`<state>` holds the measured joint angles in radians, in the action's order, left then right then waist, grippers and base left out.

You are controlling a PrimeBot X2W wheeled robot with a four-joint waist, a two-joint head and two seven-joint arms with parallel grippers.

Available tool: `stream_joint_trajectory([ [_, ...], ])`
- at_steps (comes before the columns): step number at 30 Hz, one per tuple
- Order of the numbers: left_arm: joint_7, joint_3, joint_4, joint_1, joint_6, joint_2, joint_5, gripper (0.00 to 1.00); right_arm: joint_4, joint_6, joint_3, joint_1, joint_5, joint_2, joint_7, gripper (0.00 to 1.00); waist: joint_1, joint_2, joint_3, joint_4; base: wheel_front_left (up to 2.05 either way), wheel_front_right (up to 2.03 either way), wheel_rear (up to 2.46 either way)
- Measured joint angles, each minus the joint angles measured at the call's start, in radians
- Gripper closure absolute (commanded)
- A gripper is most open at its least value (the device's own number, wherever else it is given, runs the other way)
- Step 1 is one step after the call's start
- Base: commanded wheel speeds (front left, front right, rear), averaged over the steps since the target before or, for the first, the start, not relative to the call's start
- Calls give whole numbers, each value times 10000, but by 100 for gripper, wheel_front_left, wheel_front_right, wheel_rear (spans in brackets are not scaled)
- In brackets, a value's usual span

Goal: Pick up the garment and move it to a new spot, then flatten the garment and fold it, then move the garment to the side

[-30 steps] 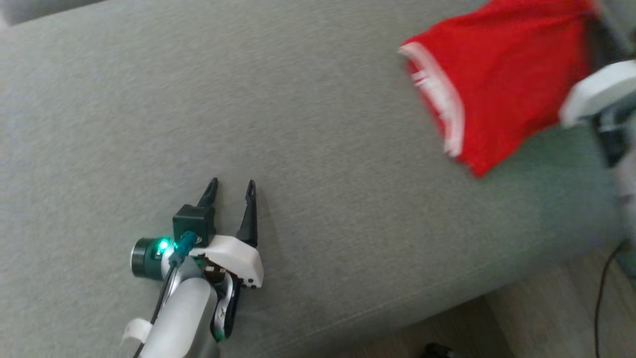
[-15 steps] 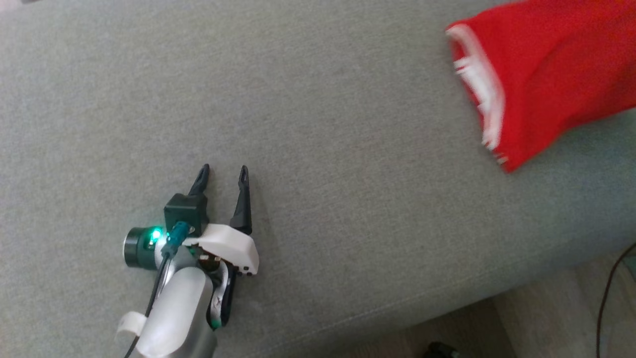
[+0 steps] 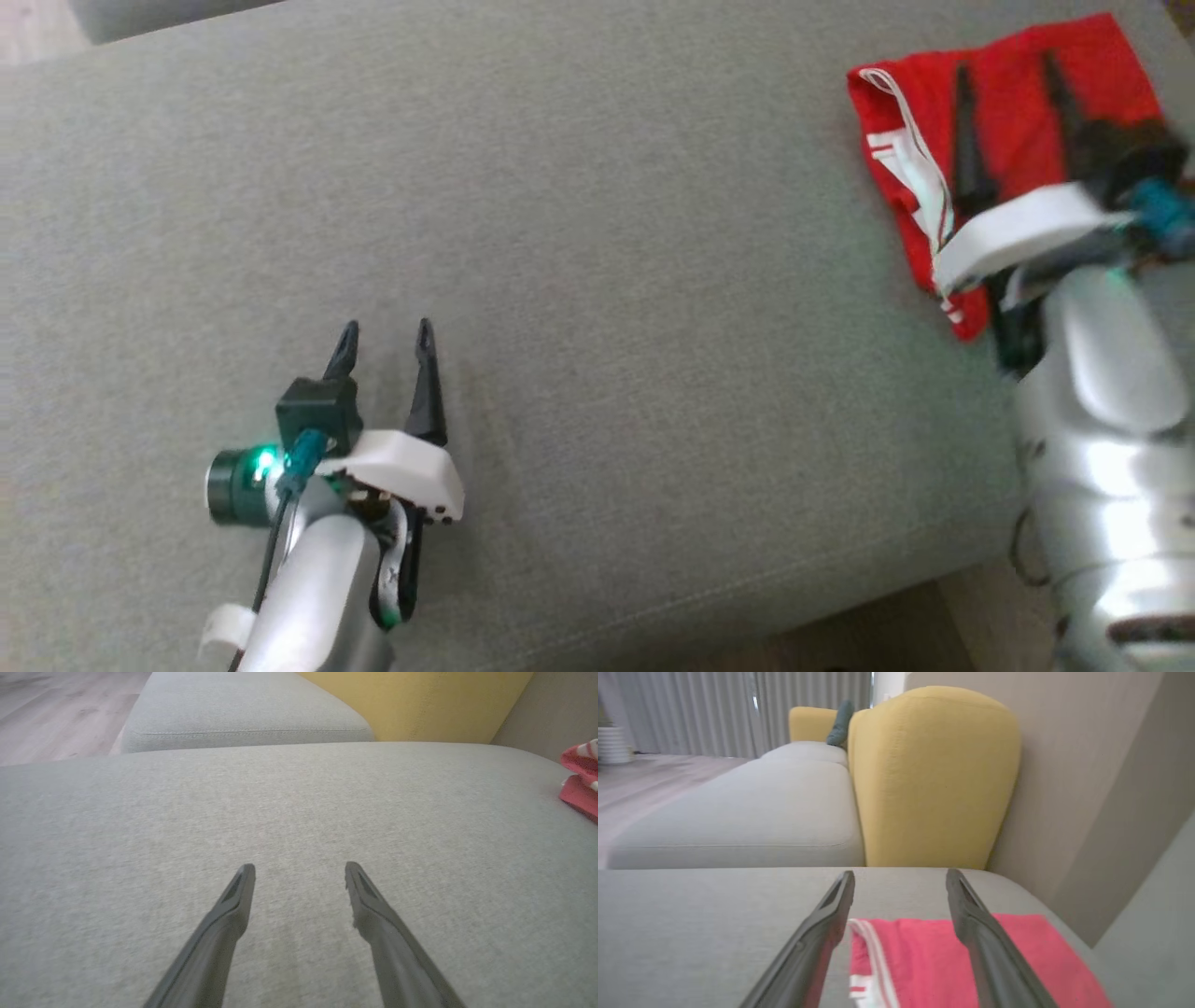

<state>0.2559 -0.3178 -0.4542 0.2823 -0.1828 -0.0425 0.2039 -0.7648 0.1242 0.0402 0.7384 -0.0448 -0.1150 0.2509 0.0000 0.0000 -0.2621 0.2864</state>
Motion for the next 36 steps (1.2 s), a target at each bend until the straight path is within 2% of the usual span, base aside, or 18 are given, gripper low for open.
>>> stream_joint_trajectory([
  [5, 0, 90, 77, -262, -125, -4, 13, 0, 606, 0, -397, -1177, 593, 401, 0, 0, 0, 0, 189, -390, 0, 0, 0],
  [13, 0, 178, 236, -415, -295, -2, 117, 0, 940, 0, -495, -2520, 913, 500, 0, 0, 0, 0, 568, -1094, 0, 0, 0],
  [23, 0, 403, 328, -986, -295, -4, 102, 0, 1147, 0, -713, -3322, 1609, 546, -2, 0, 0, 0, 1322, -1750, 0, 0, 0],
  [36, 0, 790, 453, -1570, -155, -4, 69, 0, 1185, 0, -1248, -3819, 2077, 550, -2, 0, 0, 0, 1979, -2011, 0, 0, 0],
])
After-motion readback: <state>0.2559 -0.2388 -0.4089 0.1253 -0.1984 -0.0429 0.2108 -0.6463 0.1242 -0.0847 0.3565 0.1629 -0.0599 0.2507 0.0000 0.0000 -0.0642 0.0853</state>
